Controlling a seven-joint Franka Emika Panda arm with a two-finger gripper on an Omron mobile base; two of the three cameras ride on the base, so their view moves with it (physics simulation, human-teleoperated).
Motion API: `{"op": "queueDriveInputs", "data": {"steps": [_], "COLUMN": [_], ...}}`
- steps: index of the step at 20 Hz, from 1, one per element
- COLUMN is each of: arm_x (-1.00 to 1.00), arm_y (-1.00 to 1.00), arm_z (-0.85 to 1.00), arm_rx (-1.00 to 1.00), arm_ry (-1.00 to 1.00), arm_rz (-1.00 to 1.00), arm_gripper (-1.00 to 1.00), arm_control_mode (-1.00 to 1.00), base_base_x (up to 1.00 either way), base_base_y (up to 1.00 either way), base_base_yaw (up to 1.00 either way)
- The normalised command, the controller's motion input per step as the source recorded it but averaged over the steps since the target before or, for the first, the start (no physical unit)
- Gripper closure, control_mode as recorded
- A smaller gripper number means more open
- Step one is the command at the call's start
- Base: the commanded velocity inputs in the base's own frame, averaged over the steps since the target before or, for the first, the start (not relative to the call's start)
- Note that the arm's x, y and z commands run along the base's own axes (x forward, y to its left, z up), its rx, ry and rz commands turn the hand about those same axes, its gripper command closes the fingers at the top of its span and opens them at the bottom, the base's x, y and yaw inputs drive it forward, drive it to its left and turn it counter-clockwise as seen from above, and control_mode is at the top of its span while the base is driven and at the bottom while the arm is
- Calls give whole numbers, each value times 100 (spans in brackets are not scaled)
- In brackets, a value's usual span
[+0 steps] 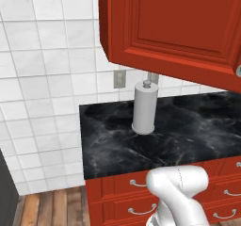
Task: Get the candle and the beer from the cabinet and move them to the dining counter.
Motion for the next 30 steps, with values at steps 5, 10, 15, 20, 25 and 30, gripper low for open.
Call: {"op": "queueDriveInputs", "data": {"steps": [5,10,15,20,25,30], "arm_x": [-42,-27,39,73,64,62], "arm_y": [-74,-75,-52,-40,-41,-25], "arm_z": [0,0,-6,-24,-26,-33], "arm_rx": [25,29,35,33,31,29], "arm_ry": [0,1,21,29,27,24], "arm_rz": [0,0,16,26,26,21], "arm_gripper": [-100,-100,-100,-100,-100,-100], "arm_control_mode": [-100,-100,-100,-100,-100,-100], "base_base_x": [0,0,0,0,0,0], "base_base_y": [0,0,0,0,0,0], "base_base_yaw": [0,0,0,0,0,0]}}
